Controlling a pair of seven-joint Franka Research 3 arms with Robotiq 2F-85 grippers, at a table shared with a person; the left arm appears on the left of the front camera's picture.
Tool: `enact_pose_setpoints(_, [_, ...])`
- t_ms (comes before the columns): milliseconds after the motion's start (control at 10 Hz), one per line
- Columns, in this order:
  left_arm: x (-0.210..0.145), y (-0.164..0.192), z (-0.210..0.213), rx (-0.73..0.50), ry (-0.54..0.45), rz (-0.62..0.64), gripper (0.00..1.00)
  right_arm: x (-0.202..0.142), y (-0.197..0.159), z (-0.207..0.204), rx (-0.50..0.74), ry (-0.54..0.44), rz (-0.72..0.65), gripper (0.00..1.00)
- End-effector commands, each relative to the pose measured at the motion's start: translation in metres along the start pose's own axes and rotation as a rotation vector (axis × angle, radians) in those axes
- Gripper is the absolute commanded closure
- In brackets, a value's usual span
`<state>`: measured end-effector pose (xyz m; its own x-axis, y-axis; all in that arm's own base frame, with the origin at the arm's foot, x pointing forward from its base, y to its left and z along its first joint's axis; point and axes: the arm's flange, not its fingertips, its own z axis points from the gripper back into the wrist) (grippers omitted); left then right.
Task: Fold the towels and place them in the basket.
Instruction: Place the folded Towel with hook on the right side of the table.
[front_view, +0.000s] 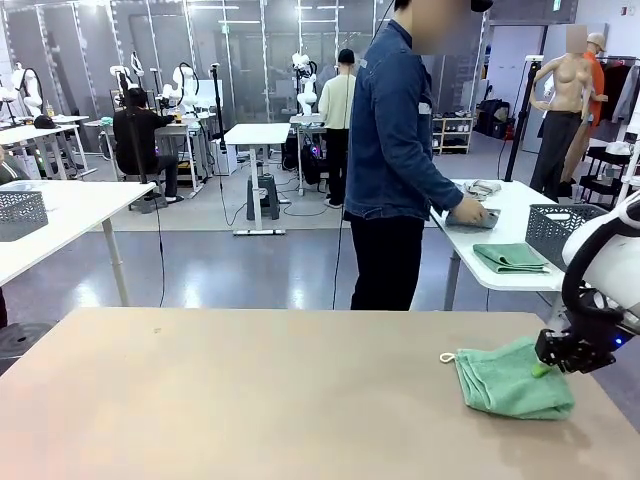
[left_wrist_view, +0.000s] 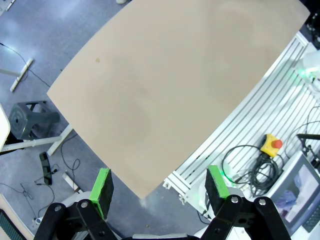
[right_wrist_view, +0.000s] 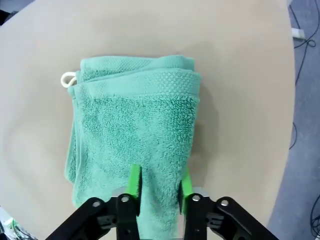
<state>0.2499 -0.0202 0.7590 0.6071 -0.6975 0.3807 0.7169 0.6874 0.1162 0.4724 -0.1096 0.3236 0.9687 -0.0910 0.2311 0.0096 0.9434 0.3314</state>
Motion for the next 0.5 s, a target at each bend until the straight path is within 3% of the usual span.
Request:
enact_pose_setpoints(0, [0.000,-0.001,0.000,0.000,-0.001,0.000,0.07,0.003,0.012,0.013,-0.055,0.000,-0.012,0.21])
enact_pose_setpoints(100, [0.000,-0.001,0.000,0.000,-0.001,0.000,0.07,0.004,0.017,0.022,-0.064,-0.013,-0.008,0.00])
enact_pose_setpoints(300, [0.000,-0.001,0.000,0.000,-0.001,0.000,0.07,0.003,0.024,0.026,-0.070,-0.014,-0.005,0.00])
enact_pose_setpoints(400, [0.000,-0.001,0.000,0.000,-0.001,0.000,0.07,0.002,0.028,0.025,-0.067,-0.012,-0.004,0.07])
